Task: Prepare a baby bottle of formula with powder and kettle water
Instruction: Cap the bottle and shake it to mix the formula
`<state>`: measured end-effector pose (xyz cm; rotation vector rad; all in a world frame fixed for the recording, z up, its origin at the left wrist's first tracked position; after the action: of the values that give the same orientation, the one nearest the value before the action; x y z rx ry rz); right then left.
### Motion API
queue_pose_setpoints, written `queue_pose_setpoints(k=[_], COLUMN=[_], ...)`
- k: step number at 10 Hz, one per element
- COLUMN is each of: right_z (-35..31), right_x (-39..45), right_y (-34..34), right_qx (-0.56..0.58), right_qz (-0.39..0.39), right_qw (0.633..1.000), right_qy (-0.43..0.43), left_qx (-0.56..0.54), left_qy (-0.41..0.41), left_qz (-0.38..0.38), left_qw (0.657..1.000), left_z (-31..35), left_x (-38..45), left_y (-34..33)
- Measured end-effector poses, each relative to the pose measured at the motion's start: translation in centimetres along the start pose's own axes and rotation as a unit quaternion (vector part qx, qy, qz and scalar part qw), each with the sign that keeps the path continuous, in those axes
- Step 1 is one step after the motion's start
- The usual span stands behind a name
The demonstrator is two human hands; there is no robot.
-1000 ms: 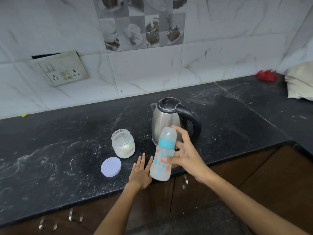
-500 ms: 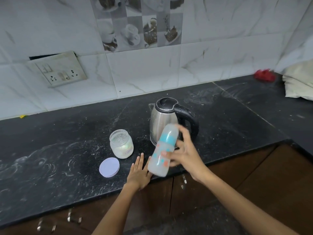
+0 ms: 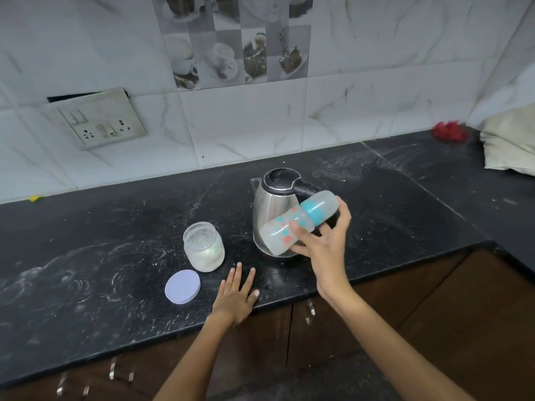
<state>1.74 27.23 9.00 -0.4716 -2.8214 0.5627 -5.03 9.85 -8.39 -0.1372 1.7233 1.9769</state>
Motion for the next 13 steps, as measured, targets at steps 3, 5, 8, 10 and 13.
queue_pose_setpoints(k=[3,5,8,10,13], right_z=[0.4,-1.3,-2.5,-1.6,-0.5], right_x=[-1.2,0.0,-0.2,-0.4,-1.1], right_y=[-1.0,-1.7,-1.5,-0.6,-0.2], right_qx=[-0.013,0.188,0.160,0.069,-0.303], right_qz=[-0.110,-0.063,0.004,-0.045,-0.249], right_qw=[0.979,0.936,0.929,0.942,0.914], right_qy=[-0.172,-0.289,-0.334,-0.325,-0.109], left_qx=[0.007,-0.003,0.010,0.006,0.009], left_qy=[0.011,0.006,0.003,0.004,0.003], left_qz=[-0.004,0.006,0.007,0.003,-0.002], left_qw=[1.000,1.000,1.000,1.000,1.000], left_z=[-0.2,-0.1,-0.1,0.0,-0.3], left_x=[-0.8,-0.3,-0.2,-0.2,-0.2], left_y=[-0.2,0.0,0.0,0.0,0.0])
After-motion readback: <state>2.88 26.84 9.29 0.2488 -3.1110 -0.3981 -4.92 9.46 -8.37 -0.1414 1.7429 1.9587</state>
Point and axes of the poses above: each hand's wrist, its own x-axis towards the middle knuckle, its own y-axis out of the back of the hand, z = x × y, the point moved 4 cm from there along x, towards the middle knuckle, and after that the axes turned 5 degrees about y, right-handed, at the moved point
